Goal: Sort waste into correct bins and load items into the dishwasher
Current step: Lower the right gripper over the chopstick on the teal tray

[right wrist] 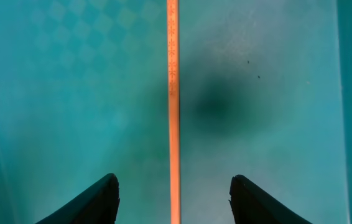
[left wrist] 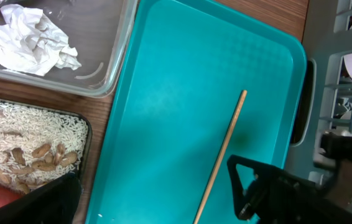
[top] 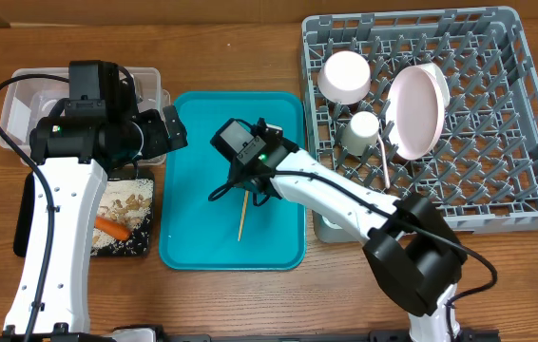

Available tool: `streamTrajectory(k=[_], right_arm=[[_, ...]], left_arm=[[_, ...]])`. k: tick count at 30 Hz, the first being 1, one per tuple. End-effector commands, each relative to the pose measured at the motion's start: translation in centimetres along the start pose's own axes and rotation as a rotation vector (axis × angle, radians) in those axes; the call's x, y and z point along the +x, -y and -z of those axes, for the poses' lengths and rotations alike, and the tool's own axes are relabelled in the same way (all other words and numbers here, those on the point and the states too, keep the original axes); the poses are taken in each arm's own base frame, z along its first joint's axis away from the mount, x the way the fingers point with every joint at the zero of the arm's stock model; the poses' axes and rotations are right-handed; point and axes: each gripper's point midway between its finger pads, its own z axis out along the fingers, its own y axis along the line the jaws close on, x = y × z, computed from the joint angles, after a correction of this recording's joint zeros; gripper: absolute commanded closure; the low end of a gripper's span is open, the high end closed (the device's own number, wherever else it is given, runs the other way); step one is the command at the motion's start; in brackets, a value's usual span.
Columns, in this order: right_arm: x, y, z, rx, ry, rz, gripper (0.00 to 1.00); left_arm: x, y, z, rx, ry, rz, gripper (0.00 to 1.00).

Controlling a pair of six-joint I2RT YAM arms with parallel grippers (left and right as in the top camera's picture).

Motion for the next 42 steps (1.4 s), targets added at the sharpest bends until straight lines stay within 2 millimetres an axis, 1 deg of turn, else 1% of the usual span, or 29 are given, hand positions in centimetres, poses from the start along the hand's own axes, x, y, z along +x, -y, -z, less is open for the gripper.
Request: streamTrajectory(k=[1,3,6,11,14,17,19,23,29,33,42], right_arm=[[0.5,0.5,-2.0,0.039,-0.001,0.010,0.42],[0.6,0.4,-2.6,0.041,-0.001,0.010,0.44],[0.6,0.4,-2.9,0.041,-0.001,0.010,0.45],[0.5,0.3,-3.0,0.037,0.002,0.009,0.51],[0.5,0.2,-3.1,0.030,0.006,0.007,0.51],[0.7,-0.2,-3.7,0.022,0.009,0.012,0.51],[1.0,-0.4,-4.5,0.023,0.006,0.018,0.52],[1.2,-0.2,-5.2,0.034,0.001,0.020,0.53],[1.1,0.0,-5.2,0.043,0.010,0.020,0.59],[1.0,0.5,-5.4,0.070,0.022,0.023,0.67],[1.2,0.8,-5.6,0.081,0.015,0.026,0.76]], left_arm=[[-0.7,0.7,1.3,0.019,0.040,-0.018,0.00],[-0.7,0.7,1.3,0.019,0.040,-0.018,0.00],[-0.7,0.7,1.3,0.019,0.040,-0.018,0.00],[-0.7,0.7,1.3,0.019,0.040,-0.018,0.00],[-0.7,0.7,1.3,0.019,0.040,-0.018,0.00],[-0.7,0.7,1.3,0.019,0.040,-0.018,0.00],[-0.7,0.7,1.3,0.019,0.040,-0.018,0.00],[-0.7,0.7,1.3,0.019,0.040,-0.018,0.00],[-0.7,0.7,1.3,0.019,0.040,-0.018,0.00],[-0.7,0.7,1.3,0.019,0.040,-0.018,0.00],[-0.7,0.7,1.3,0.019,0.040,-0.018,0.00]])
